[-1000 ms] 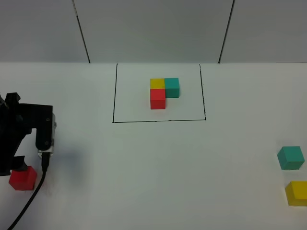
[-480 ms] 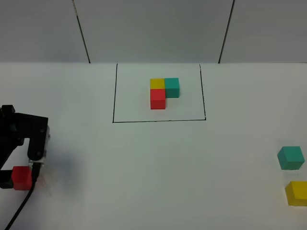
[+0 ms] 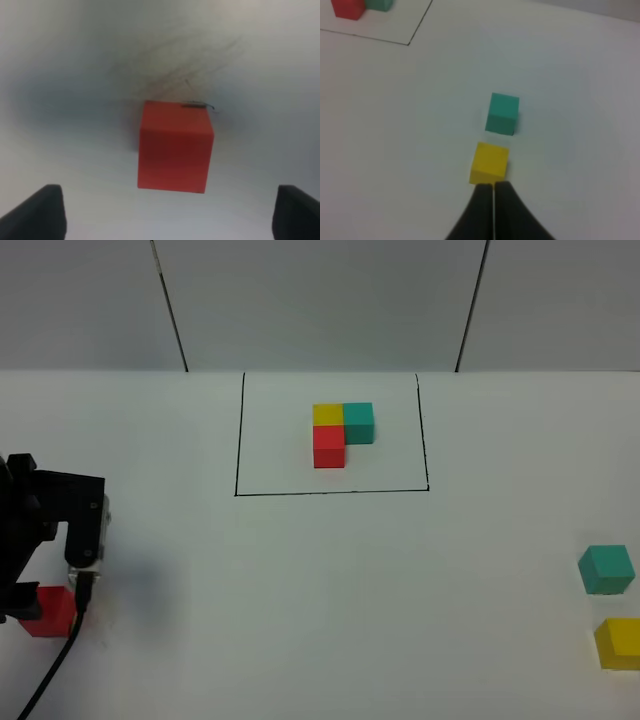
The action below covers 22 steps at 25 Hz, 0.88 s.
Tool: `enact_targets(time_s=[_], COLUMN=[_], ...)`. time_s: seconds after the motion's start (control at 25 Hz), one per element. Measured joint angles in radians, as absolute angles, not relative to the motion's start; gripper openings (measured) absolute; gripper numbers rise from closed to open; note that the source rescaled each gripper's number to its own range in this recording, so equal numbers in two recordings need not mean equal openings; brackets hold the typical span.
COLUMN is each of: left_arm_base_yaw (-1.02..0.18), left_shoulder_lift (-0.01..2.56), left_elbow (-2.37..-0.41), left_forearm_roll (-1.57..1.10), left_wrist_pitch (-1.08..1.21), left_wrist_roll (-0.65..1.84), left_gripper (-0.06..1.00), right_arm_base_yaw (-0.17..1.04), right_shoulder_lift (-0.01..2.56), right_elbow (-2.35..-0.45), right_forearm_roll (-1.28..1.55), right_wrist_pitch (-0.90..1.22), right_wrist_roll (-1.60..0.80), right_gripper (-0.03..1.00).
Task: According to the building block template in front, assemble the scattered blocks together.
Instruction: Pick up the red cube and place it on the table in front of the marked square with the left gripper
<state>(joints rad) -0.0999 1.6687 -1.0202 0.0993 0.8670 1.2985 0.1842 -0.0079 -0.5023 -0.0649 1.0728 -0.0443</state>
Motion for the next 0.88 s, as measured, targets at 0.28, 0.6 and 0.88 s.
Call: enact_targets(time_s=[0.28, 0.6, 0.88], left_arm_base_yaw=[-0.100, -0.100, -0.100], left_shoulder_lift=[1.669, 1.694, 1.743], left_elbow=[-1.020, -1.020, -1.020], left_forearm_roll=[0.089, 0.090, 0.137], left_wrist_pitch=[0.865, 0.860, 0.860], left_wrist_roll=[1.299, 1.297, 1.279], left_gripper=[0.69, 0.68, 0.84], right_arm_base_yaw=[0.184, 0.184, 0.184], right_shoulder_lift=[-0.008, -0.008, -0.008], right_elbow=[-0.502, -0.502, -0.502], right_forearm_roll=[-0.065, -0.065, -0.065], right_wrist_pitch=[1.073, 1.073, 1.073], right_wrist_roll=[-0.044, -0.044, -0.044], right_gripper=[0.01, 0.01, 0.01])
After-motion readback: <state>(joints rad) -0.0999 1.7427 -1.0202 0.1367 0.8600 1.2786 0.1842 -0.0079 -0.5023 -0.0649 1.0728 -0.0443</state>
